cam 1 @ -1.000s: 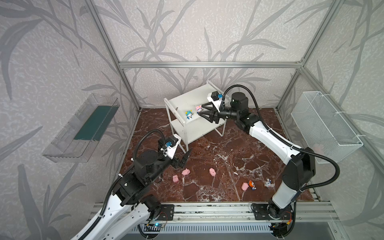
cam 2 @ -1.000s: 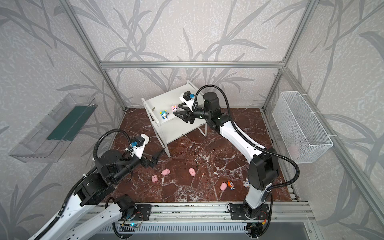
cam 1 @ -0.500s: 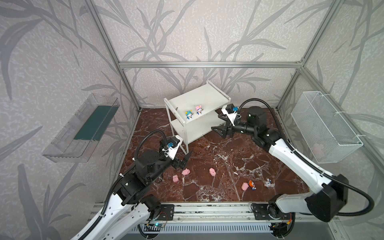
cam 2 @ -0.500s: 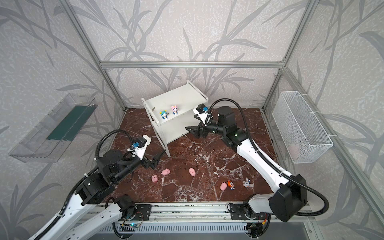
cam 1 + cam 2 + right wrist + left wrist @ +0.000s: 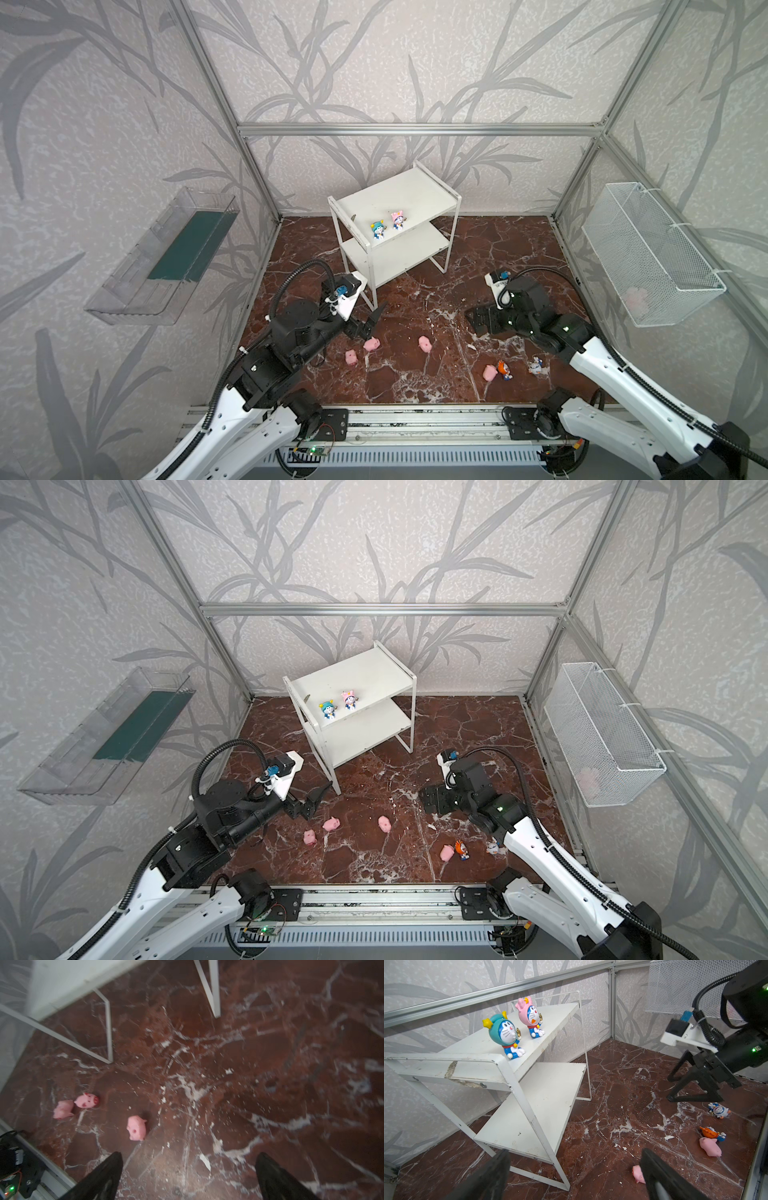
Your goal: Place and organize the plastic toys onto the shelf
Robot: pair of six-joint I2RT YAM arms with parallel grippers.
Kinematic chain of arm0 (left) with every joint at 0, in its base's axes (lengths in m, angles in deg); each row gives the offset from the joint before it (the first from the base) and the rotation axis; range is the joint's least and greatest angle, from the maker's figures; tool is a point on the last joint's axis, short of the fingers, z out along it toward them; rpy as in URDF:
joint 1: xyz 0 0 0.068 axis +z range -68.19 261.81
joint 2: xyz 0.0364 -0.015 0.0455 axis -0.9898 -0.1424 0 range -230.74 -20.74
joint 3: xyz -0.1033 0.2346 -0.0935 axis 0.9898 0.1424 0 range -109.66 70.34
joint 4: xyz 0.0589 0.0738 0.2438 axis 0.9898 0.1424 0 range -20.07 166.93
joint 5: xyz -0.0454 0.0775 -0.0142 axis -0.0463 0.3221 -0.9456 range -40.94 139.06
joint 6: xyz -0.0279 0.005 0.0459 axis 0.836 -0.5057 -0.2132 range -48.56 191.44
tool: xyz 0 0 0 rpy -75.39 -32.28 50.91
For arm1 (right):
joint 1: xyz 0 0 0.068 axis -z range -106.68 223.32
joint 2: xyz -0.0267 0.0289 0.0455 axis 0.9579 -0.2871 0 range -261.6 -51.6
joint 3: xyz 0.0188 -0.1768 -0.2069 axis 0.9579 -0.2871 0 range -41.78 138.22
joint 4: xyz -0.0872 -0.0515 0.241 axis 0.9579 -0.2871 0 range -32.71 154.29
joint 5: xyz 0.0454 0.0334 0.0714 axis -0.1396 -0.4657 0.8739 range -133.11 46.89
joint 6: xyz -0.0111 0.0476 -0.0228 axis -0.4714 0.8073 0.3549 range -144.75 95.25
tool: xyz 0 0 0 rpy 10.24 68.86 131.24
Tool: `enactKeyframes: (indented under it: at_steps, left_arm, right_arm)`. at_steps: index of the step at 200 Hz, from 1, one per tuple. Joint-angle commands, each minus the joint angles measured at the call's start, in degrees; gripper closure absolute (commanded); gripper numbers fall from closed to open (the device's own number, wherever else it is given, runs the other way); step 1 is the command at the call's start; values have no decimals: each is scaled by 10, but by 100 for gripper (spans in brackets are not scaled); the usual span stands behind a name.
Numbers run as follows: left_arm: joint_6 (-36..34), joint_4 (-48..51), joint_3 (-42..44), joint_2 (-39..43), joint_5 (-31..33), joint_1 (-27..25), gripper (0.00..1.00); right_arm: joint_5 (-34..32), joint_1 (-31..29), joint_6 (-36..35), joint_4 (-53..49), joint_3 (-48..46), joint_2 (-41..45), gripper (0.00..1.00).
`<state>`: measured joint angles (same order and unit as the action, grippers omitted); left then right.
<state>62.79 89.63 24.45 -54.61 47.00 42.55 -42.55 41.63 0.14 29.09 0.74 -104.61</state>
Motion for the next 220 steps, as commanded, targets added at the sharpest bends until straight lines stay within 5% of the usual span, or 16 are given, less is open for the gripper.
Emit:
enactKeyframes:
  at_steps: [1,44,88,151,220]
  left_arm:
    - [-13,6,6,5,-6,2,1]
    - [-13,6,7,7,-6,2,1]
    - [-18,9,11,17,4,2,1]
    - [-18,1,19,33,6,7,1]
    - [-14,0,19,29,-8,12,1]
  right_arm:
    - [-112,-2,158,-138,-9,6,1]
    - [-183,4,197,-215,0,-21,1]
    - [-134,123,219,-259,-4,-73,1]
    - [-102,211,219,-252,-14,-114,0]
    - [-52,275,178,-179,-46,-138,26]
